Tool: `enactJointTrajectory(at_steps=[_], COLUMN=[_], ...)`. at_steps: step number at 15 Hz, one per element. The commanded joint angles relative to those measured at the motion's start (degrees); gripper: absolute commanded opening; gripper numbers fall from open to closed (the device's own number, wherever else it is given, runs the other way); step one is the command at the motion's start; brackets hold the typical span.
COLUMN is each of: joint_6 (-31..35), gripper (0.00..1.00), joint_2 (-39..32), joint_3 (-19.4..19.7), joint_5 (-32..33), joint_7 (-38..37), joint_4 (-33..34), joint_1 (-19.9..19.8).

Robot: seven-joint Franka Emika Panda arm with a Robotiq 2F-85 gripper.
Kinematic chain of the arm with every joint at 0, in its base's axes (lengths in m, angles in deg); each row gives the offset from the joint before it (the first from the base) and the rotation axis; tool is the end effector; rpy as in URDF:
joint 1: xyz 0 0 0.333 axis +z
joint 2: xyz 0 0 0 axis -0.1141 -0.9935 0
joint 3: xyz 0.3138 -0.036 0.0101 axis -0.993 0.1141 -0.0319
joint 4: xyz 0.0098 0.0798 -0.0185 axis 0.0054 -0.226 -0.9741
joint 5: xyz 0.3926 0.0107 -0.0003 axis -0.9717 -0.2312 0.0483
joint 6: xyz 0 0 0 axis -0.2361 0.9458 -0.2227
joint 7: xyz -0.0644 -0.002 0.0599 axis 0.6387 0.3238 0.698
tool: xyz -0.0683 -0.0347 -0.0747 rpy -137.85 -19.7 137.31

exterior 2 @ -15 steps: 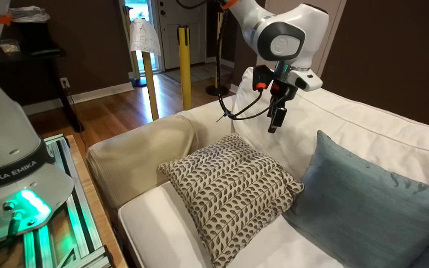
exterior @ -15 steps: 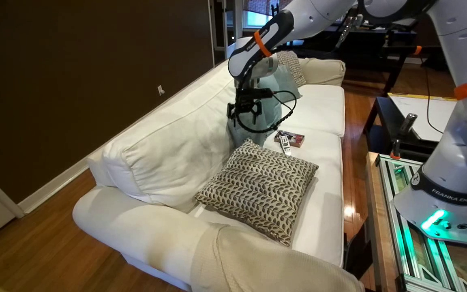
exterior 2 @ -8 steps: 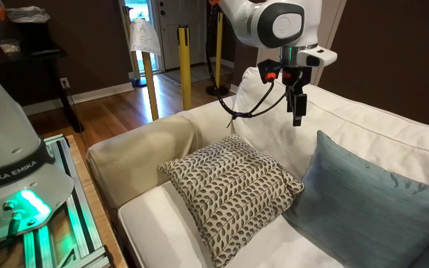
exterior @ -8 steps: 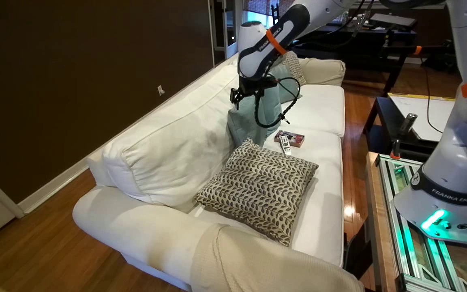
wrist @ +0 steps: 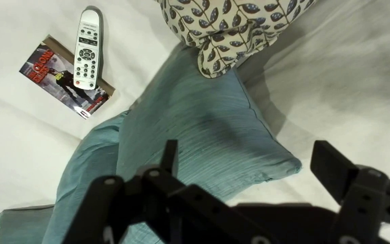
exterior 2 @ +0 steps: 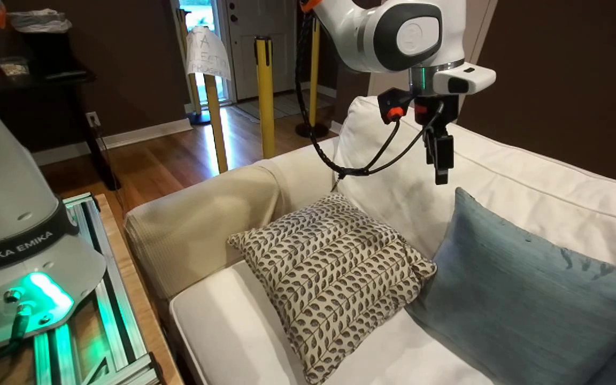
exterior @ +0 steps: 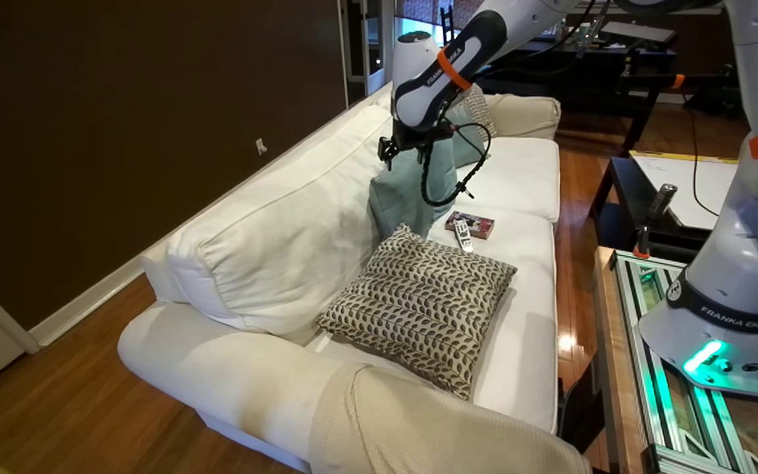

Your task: Pick up the beige and black pillow on the far left and lay it on the couch, pick up the blue pillow and stack it on the lying beige and black pillow

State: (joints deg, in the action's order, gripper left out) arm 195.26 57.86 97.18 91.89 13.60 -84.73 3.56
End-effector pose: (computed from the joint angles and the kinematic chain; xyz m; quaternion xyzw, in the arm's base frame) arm 0.6219 -0.2425 0.2791 0.9034 -0.4029 0.1172 0.0881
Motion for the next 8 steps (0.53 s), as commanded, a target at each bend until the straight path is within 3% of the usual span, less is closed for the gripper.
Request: enactJointTrajectory(at_steps=[1,5,8], joint_6=[0.45,-0.39,-2.99], gripper=[1.0,1.0,1.0], joint_2=[-4.54,-10.65,-15.58], joint_3=[2.55,3.36,1.75], joint_5=[0.1,-1.26,-3.47], joint_7=[-5.84,-9.08,-8.0], joint_4=[4.9,12.08,18.85], joint_1=[-1.47,-5.08,-8.81])
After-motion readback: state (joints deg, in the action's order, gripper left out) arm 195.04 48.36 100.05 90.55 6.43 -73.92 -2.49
